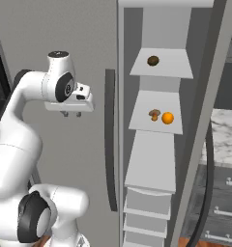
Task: Take the orange, mushroom, and kiwi from the freezer and place them in the bowl on the counter.
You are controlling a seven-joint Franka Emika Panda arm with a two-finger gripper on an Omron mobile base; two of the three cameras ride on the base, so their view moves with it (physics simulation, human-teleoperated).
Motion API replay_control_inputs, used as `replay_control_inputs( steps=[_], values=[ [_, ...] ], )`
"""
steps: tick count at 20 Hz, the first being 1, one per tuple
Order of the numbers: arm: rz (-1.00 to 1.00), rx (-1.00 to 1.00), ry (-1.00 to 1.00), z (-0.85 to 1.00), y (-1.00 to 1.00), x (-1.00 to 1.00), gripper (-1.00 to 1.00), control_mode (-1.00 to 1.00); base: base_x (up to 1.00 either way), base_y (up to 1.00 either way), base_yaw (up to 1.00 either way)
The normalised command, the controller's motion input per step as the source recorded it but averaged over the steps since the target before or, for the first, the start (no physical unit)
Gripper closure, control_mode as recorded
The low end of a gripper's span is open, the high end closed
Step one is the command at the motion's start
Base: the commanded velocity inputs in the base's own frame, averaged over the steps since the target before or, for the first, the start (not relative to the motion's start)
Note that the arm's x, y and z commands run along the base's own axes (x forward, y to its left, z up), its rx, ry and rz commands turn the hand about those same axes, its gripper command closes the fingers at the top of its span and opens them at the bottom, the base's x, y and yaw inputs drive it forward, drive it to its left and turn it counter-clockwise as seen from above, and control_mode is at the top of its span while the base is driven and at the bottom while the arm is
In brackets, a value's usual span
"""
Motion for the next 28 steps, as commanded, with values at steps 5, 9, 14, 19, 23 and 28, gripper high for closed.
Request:
replay_control_inputs(
  steps=[5,9,14,19,23,28],
  values=[
    [-0.01,0.0,0.02,0.0,0.0,-0.49,-1.0,-1.0,0.0,0.0,0.0],
    [-0.07,0.0,0.02,0.0,-0.01,-1.0,-1.0,-1.0,0.0,0.0,0.0],
    [-0.05,0.0,0.03,0.0,0.0,-0.99,-1.0,-1.0,0.0,0.0,0.0],
    [-0.08,0.0,0.06,0.0,-0.04,-0.82,-1.0,-1.0,0.0,0.0,0.0],
    [-0.12,0.0,0.01,-0.04,-0.18,-0.56,-1.0,-1.0,0.0,0.0,0.0],
    [-0.09,0.0,0.0,-0.01,-0.24,-0.44,-1.0,-1.0,0.0,0.0,0.0]
  ],
)
